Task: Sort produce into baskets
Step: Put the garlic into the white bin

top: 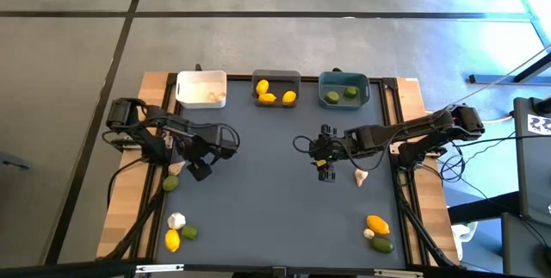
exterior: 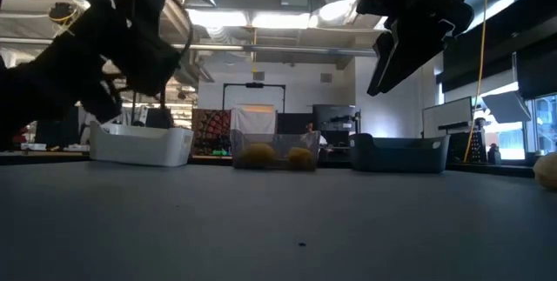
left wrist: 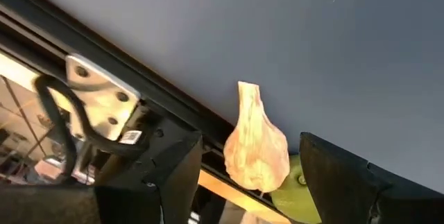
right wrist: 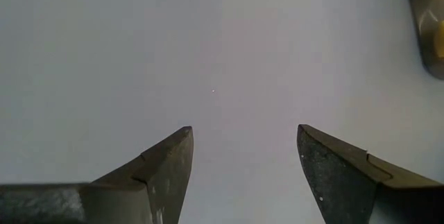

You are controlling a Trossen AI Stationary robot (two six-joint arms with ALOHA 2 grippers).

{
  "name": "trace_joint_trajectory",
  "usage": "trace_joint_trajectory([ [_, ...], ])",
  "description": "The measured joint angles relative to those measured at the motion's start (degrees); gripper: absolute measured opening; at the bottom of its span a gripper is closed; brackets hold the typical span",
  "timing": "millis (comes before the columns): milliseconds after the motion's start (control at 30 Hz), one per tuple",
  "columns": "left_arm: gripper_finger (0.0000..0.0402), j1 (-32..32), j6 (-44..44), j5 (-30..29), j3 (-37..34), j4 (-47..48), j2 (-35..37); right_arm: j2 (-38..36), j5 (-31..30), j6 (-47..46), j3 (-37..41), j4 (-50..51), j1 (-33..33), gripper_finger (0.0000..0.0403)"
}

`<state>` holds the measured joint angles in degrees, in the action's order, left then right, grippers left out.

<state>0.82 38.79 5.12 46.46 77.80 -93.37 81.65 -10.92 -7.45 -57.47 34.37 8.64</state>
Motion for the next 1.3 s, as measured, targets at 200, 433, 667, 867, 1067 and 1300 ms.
trace_joint_trajectory([
  [200, 0.0234, 1.16, -2.54, 2.83, -2.06, -3.51, -2.42, 0.0, -0.02, 0.05, 0.0, -0.15, -0.01, 0.0257],
  [433, 0.021, 1.73, -4.47, 3.05, -2.72, -5.22, -5.73, 0.0, -0.02, 0.06, 0.01, -0.2, 0.0, 0.0257],
  [667, 0.0182, 1.75, -6.87, 4.16, -6.52, -7.91, -8.5, 0.0, -0.01, 0.05, 0.02, -0.2, -0.02, 0.0257],
  [867, 0.0142, 1.86, -8.18, 5.33, -7.54, -9.42, -8.75, 0.0, -0.01, 0.09, 0.02, -0.32, 0.0, 0.0257],
  [1067, 0.0095, 1.86, -10.21, 5.38, -7.54, -9.84, -8.76, 0.0, -0.02, 0.09, 0.02, -0.37, 0.0, 0.0257],
  [1300, 0.0068, 1.85, -11.68, 4.4, -7.13, -9.83, -8.79, 0.0, -0.02, 0.09, 0.02, -0.39, -0.02, 0.0257],
])
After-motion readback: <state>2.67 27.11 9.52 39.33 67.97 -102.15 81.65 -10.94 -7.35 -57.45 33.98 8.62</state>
